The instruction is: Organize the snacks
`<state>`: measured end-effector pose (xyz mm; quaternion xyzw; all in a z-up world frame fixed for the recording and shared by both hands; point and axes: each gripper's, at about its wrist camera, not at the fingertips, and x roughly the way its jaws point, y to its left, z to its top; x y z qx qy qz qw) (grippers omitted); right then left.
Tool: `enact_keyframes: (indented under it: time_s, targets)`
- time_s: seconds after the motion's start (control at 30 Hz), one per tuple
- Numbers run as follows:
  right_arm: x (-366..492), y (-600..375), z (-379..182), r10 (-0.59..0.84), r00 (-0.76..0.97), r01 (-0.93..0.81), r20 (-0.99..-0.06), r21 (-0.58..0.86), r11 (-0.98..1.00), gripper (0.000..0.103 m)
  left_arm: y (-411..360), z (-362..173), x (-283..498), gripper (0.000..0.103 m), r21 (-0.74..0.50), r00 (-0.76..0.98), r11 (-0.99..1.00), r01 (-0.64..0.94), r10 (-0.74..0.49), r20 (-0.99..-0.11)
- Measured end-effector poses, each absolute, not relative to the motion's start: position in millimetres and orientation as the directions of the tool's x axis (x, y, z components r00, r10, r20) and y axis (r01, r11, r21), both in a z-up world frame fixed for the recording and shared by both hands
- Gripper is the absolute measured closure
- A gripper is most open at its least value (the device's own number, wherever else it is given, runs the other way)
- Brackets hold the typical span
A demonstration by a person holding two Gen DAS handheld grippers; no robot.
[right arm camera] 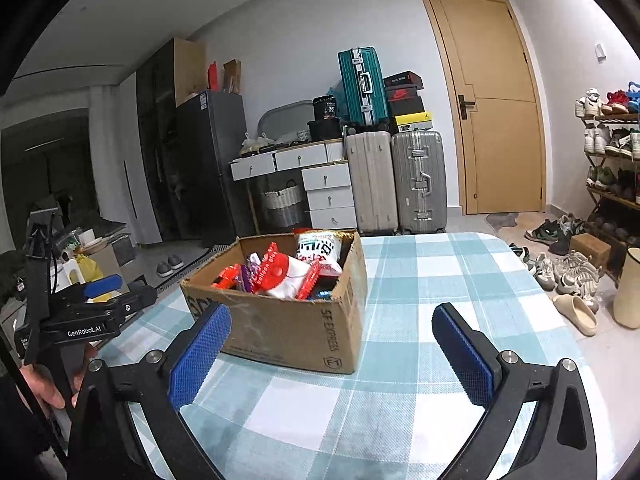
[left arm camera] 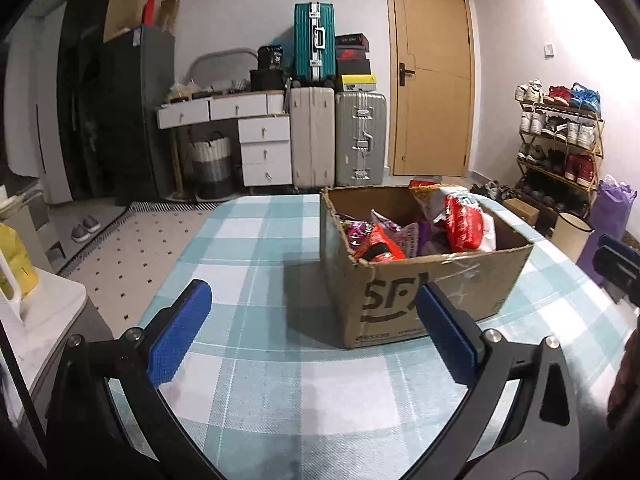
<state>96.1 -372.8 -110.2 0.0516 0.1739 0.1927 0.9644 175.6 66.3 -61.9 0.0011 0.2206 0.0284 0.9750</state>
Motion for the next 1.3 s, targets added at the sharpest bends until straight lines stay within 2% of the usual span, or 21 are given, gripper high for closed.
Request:
enact_keyframes:
  time_s: [0.23,0.4,0.5,1.3]
  targets:
    - [101,-365,-120,0.361,0.874,-0.342,-0.326,0.117,0.932,0.001,67,-76,175,0.001,0.002,0.927,0.999,-0.045,0.042,-0.373]
    - [96,-360,-128,0.326,0.897,-0.323,-0.299,0.060,0.945,0.001,71,-79,172,0.001,-0.023,0.942,0.999,-0.037,0.028,-0.334]
    - [93,-353,-128,0.320,0.902,-0.329,-0.290,0.020,0.944,0.001,66,-79,169,0.001,0.003,0.949,1.000,-0.031,0.031,-0.314]
    - [92,-348,-131,0.309,0.904,-0.319,-0.295,0.013,0.948,0.001,66,-79,170,0.001,-0.002,0.949,0.999,-0.037,0.034,-0.313]
